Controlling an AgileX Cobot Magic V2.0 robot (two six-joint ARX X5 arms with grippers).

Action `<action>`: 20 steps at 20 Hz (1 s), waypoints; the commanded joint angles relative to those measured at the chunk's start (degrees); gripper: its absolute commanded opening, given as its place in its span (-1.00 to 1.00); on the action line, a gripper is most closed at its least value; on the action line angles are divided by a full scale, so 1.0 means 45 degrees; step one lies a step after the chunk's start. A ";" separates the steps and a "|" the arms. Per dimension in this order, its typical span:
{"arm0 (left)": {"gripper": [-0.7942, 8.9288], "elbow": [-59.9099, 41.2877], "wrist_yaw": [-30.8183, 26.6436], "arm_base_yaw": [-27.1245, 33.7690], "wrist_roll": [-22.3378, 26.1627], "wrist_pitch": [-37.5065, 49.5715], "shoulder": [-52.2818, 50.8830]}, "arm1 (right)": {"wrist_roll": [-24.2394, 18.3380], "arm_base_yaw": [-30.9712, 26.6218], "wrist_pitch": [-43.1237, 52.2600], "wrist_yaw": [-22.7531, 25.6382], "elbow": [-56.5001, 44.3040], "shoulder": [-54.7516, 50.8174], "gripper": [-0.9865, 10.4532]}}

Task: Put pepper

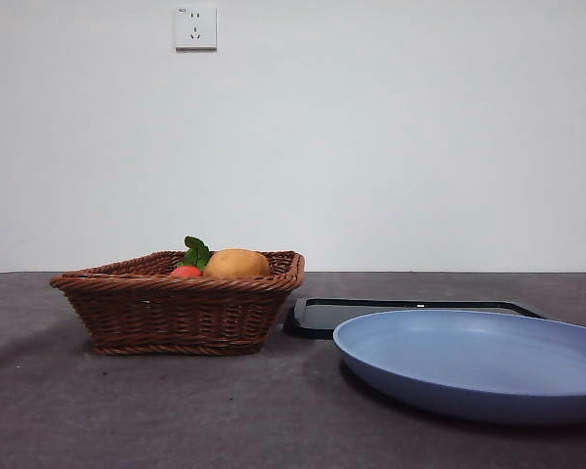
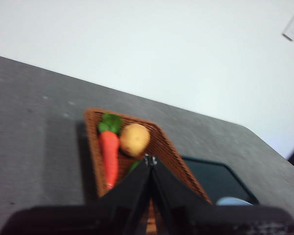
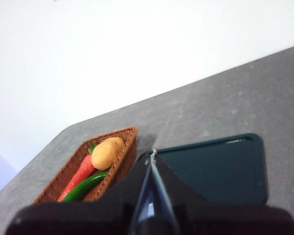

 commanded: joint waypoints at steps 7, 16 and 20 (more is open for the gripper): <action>-0.82 0.3313 0.2657 0.0029 0.2642 -0.2837 0.2953 | -0.3075 0.0058 -0.4838 -0.1258 0.4473 0.3274 -0.82; -0.82 0.5527 0.4537 0.0000 0.6062 -0.7014 0.5115 | -0.6552 0.0418 -1.0734 -0.1690 0.8272 0.6144 -0.82; -0.82 0.5814 0.4522 -0.0005 0.6620 -0.7757 0.5401 | -0.7227 0.0452 -1.1944 -0.1681 0.8854 0.6703 -0.82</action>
